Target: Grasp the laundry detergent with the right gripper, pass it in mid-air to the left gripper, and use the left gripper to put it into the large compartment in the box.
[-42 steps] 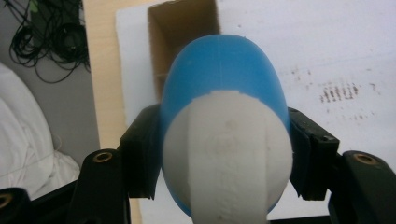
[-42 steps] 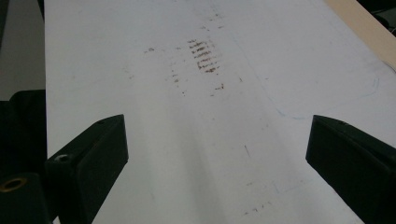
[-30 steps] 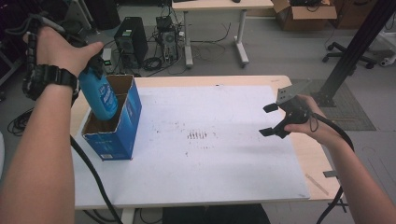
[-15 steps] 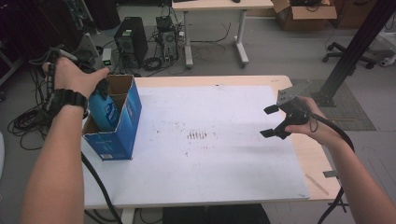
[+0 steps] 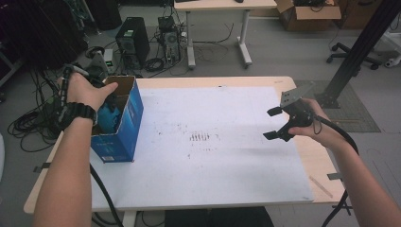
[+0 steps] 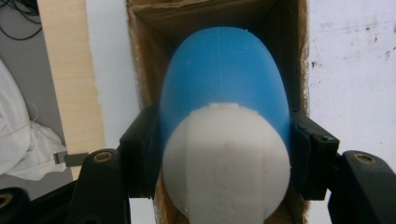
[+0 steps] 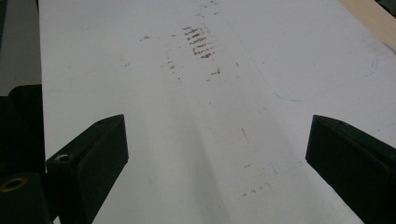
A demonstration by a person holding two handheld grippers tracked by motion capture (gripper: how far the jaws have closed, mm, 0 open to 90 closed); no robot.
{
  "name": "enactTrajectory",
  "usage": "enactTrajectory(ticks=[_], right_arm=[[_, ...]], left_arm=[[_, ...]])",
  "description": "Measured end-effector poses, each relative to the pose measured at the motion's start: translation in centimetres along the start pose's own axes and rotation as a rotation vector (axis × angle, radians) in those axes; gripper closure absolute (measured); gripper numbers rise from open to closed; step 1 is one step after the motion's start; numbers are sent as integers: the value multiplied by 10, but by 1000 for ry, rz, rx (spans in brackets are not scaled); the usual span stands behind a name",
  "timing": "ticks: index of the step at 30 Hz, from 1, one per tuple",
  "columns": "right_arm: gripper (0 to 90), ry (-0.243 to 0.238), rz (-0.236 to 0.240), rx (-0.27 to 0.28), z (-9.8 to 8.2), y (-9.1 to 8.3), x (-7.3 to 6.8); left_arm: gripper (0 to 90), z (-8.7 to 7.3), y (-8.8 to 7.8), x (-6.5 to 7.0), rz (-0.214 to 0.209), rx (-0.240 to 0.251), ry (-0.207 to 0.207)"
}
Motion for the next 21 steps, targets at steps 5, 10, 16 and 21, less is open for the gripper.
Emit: enactTrajectory(ticks=[5,10,16,21], right_arm=[[59,-1,-3,4,0,-1,0],[59,-1,-4,4,0,-1,-1],[60,0,-2,2,-1,-1,-1],[60,1,-1,4,0,0,-2]], left_arm=[[380,-2,13,1,5,-18,6],[380,-4,19,1,8,-28,7],[380,-6,28,0,8,-43,11],[380,-8,33,0,4,-51,14]])
Point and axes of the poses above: each handheld gripper's, and its own axes: y roughly forward along the jaws, z roughly out of its top, x roughly to its right, the point moved 4 cm from there along y, roughly forward along the jaws, and after that the axes turned 3 degrees about -z, right-handed, at the moved point
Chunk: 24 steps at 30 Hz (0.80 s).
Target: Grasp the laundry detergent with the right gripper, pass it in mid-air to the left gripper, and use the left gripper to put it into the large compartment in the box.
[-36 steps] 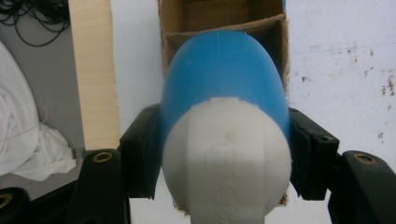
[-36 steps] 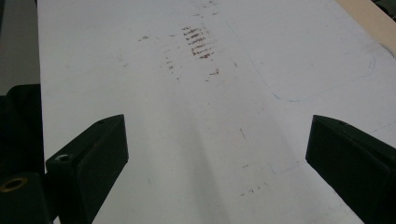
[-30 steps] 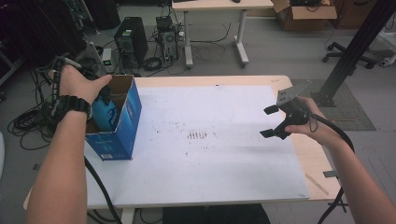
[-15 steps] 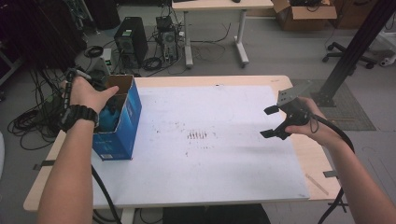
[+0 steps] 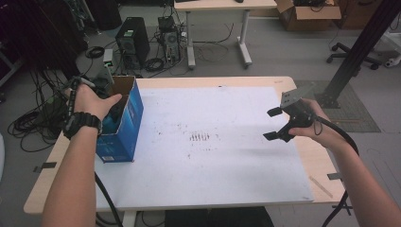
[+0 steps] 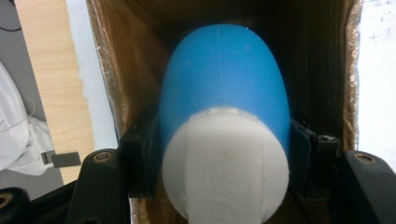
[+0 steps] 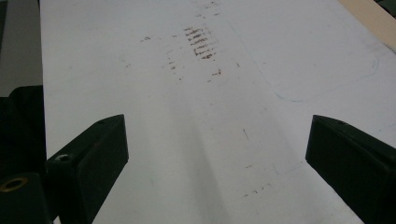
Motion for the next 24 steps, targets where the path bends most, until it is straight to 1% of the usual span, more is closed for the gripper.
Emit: enactTrajectory(ticks=[12,18,19,20,24], right_arm=[[60,-2,6,-3,1,3,-3],[60,1,7,-7,-1,3,-3],[60,-2,8,-8,0,3,-4],[60,-2,8,-8,0,3,-4],[60,-1,7,-4,0,2,-4]], left_arm=[[377,-2,2,0,1,2,9],[374,-2,2,3,5,4,14],[368,-2,2,4,8,-3,16],[354,-2,2,4,8,-3,16],[344,-3,1,4,13,-4,13]])
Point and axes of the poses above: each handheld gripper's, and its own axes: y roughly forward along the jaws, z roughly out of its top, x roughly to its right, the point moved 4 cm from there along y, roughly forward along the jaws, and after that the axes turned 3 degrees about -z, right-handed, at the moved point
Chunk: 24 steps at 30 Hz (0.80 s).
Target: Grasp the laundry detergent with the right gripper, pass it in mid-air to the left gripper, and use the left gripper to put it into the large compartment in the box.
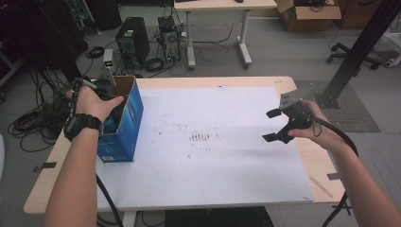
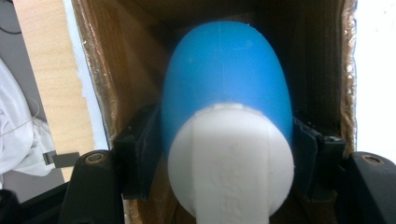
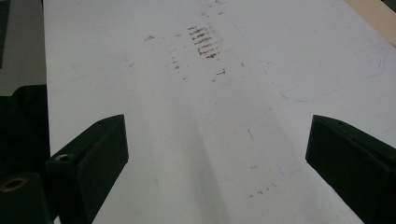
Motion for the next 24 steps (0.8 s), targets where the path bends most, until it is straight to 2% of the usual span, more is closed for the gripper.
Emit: enactTrajectory(ticks=[7,14,19,22,23,24], right_arm=[[60,-1,2,1,0,-1,-1],[60,-4,4,1,0,-2,-2],[60,-5,2,4,2,-4,-3],[60,-11,-1,13,5,-7,-3],[60,-11,-1,13,5,-7,-3],[60,-14,-3,14,7,-8,-3]], left_arm=[[322,-2,-2,1,-8,4,3],[303,-1,-11,3,-16,5,14],[288,-1,-28,3,7,32,21],[275,0,-44,4,21,53,33],[270,0,-44,4,21,53,33],[258,1,-55,8,24,63,49]])
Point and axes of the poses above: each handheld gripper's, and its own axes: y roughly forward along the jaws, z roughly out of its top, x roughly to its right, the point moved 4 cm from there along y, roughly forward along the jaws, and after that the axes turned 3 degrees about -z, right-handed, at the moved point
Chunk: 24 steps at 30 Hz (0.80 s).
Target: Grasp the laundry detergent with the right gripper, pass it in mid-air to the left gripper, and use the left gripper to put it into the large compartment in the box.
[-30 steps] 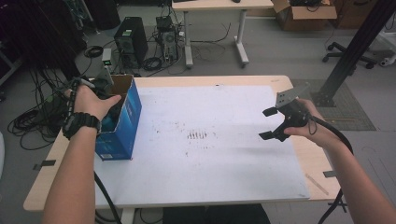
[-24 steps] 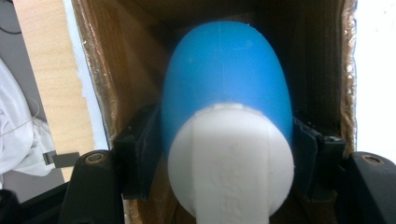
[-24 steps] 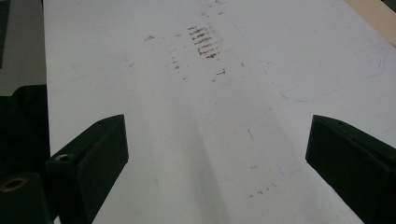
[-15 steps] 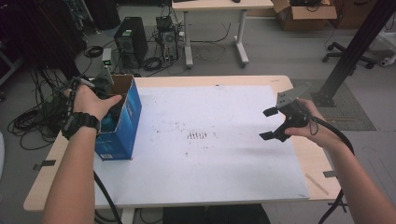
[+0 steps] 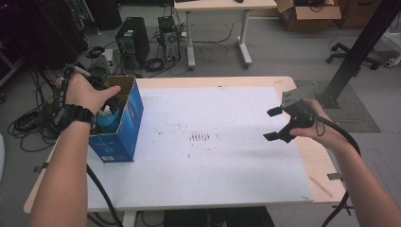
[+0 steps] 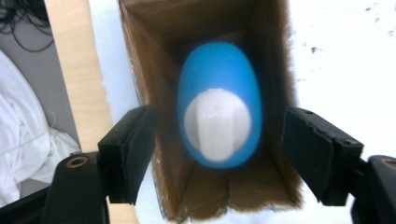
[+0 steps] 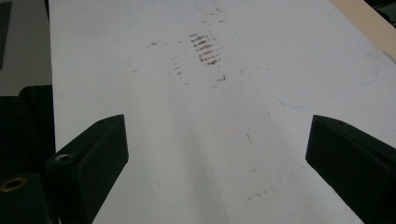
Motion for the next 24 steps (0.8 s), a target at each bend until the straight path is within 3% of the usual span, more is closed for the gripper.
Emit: enactTrajectory(ticks=[5,8,9,11,12,16,17,19,24], right_arm=[[60,1,-7,0,1,-3,2],[60,1,-10,-4,1,-4,2],[60,1,-10,-4,1,-4,2],[60,7,-15,-3,2,-5,4],[60,7,-15,-3,2,-5,4],[60,4,-16,-5,2,-7,3],[60,1,-15,-5,2,-8,2],[60,1,-16,-6,2,-9,2],[59,4,-17,-8,-1,-10,2]], left_arm=[[217,4,-16,14,-9,19,50],[188,10,-26,33,-37,44,110],[185,10,-26,33,-37,44,110],[178,14,-28,48,-66,60,163],[170,14,-28,48,-66,60,163],[156,18,-27,67,-94,85,227],[154,19,-25,76,-99,88,261],[150,20,-24,81,-102,93,276],[110,21,-14,113,-153,95,399]])
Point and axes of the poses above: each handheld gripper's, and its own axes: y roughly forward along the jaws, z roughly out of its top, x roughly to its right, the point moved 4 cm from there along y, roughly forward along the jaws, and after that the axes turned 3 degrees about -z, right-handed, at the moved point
